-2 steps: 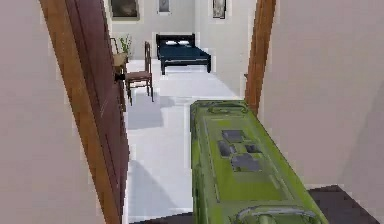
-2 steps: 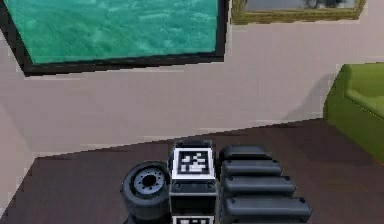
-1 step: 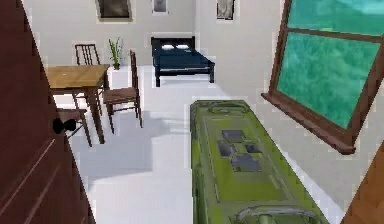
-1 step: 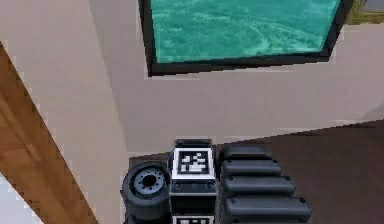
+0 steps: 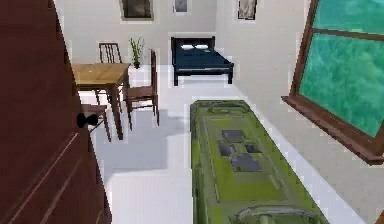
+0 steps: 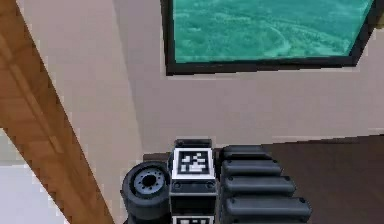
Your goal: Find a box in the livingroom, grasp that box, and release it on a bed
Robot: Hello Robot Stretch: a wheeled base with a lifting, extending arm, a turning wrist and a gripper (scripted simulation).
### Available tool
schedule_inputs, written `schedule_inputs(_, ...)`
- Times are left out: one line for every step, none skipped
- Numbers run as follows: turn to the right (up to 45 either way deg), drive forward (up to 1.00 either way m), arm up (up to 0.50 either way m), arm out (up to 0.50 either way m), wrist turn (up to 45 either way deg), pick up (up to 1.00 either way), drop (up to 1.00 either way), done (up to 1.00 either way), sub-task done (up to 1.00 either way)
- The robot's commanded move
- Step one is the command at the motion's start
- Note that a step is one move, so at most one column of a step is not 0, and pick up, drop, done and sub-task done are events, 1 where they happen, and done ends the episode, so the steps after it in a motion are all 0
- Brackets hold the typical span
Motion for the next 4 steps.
schedule_inputs(0.0, 1.0, 0.0, 0.0, 0.0, 0.0, 0.0, 0.0, 0.0)
schedule_inputs(-3.0, 0.0, 0.0, 0.0, 0.0, 0.0, 0.0, 0.0, 0.0)
schedule_inputs(0.0, 1.0, 0.0, 0.0, 0.0, 0.0, 0.0, 0.0, 0.0)
schedule_inputs(9.0, 0.0, 0.0, 0.0, 0.0, 0.0, 0.0, 0.0, 0.0)
